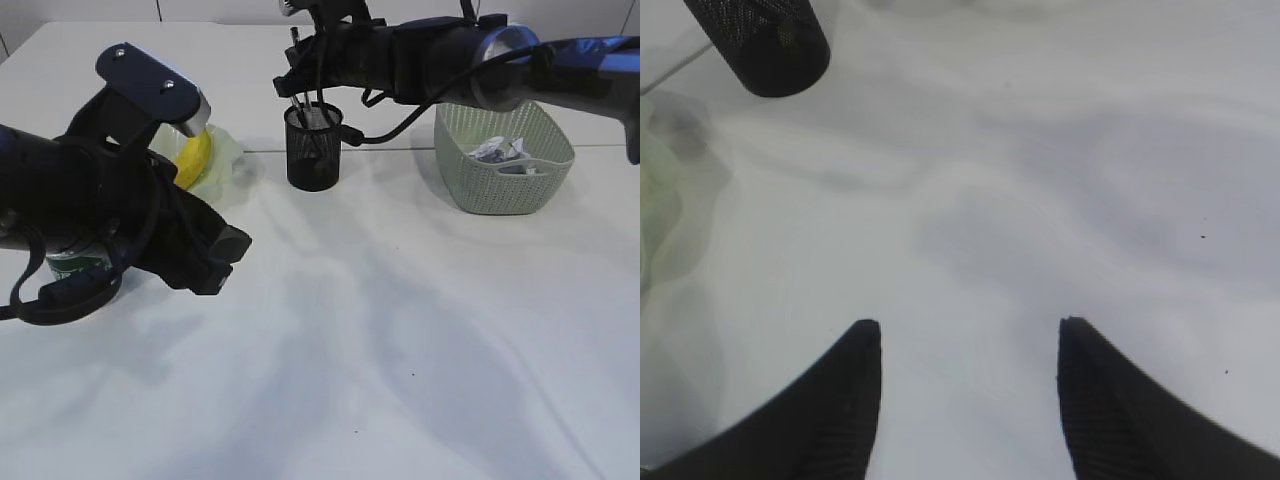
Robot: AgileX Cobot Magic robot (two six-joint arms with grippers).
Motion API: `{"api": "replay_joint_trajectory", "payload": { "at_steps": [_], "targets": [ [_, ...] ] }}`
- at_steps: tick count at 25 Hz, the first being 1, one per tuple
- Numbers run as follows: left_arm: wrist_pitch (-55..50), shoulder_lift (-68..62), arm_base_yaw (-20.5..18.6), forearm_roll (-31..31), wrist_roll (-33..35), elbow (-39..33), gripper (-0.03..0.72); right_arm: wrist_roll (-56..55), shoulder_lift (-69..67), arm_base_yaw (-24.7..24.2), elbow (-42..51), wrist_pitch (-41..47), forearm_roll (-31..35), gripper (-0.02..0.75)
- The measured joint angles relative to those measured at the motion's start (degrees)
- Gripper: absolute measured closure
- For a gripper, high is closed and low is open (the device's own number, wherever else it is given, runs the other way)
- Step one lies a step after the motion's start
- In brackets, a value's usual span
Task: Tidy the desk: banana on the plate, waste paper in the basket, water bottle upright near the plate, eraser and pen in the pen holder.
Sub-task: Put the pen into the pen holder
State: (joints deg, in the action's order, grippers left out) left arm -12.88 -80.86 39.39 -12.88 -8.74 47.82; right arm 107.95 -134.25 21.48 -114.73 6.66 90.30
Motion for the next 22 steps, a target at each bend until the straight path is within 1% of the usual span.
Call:
{"api": "replay_joint_trajectory", "payload": {
  "at_steps": [4,7,16,22],
  "targets": [
    [0.0,0.0,0.0,0.0,0.0,0.0,0.281,0.1,-0.1,0.0,0.0,0.0,0.1,0.491],
    [0.0,0.0,0.0,0.0,0.0,0.0,0.281,0.1,-0.1,0.0,0.0,0.0,0.1,0.443],
    [-0.9,0.0,0.0,0.0,0.0,0.0,0.281,0.2,0.6,0.0,0.0,0.0,1.2,0.428],
    [-0.9,0.0,0.0,0.0,0.0,0.0,0.282,0.2,6.7,0.0,3.7,0.0,1.6,0.426]
  ]
}}
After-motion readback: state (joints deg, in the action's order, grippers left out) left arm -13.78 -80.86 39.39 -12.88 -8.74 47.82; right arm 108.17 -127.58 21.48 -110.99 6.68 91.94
